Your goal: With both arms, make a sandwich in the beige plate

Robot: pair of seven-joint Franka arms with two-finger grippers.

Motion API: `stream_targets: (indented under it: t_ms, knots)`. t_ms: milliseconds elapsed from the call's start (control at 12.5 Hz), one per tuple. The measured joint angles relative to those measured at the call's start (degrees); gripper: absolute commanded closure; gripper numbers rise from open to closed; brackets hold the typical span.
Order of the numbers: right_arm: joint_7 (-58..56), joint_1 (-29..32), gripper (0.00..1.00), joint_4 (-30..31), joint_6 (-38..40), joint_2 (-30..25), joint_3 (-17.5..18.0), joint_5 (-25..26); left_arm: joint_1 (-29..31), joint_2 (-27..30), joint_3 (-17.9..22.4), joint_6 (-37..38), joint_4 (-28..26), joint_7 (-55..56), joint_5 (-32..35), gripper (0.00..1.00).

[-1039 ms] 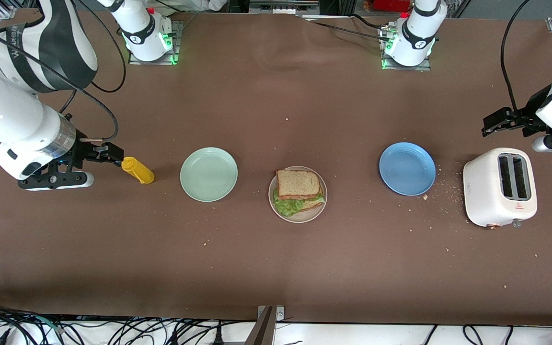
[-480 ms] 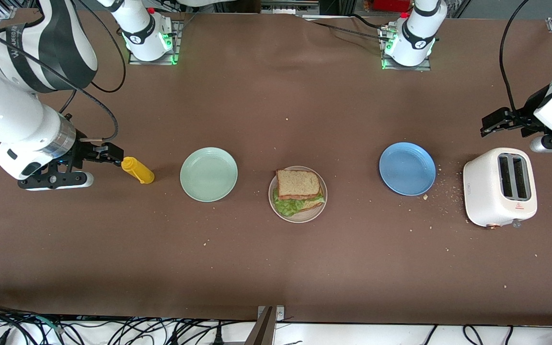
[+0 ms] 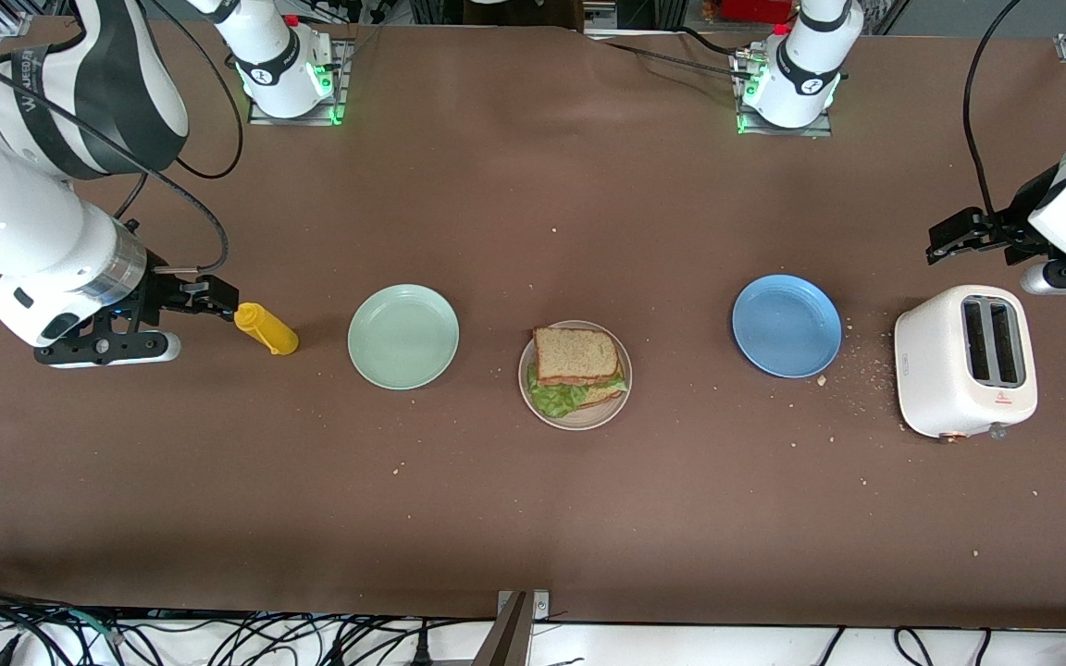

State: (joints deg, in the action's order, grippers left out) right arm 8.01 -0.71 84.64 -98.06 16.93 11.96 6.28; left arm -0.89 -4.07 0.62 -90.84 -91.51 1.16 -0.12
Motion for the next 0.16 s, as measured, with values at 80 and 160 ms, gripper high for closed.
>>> stream_targets:
  t_ms: [80,160]
  knots:
    - [0.0,0.0,0.01,0.0,0.0,0.0,0.0,0.0,0.0,0.0,0.0,0.0,0.0,0.0,0.0,0.0]
    - [0.0,0.0,0.01,0.0,0.0,0.0,0.0,0.0,0.0,0.0,0.0,0.0,0.0,0.0,0.0,0.0]
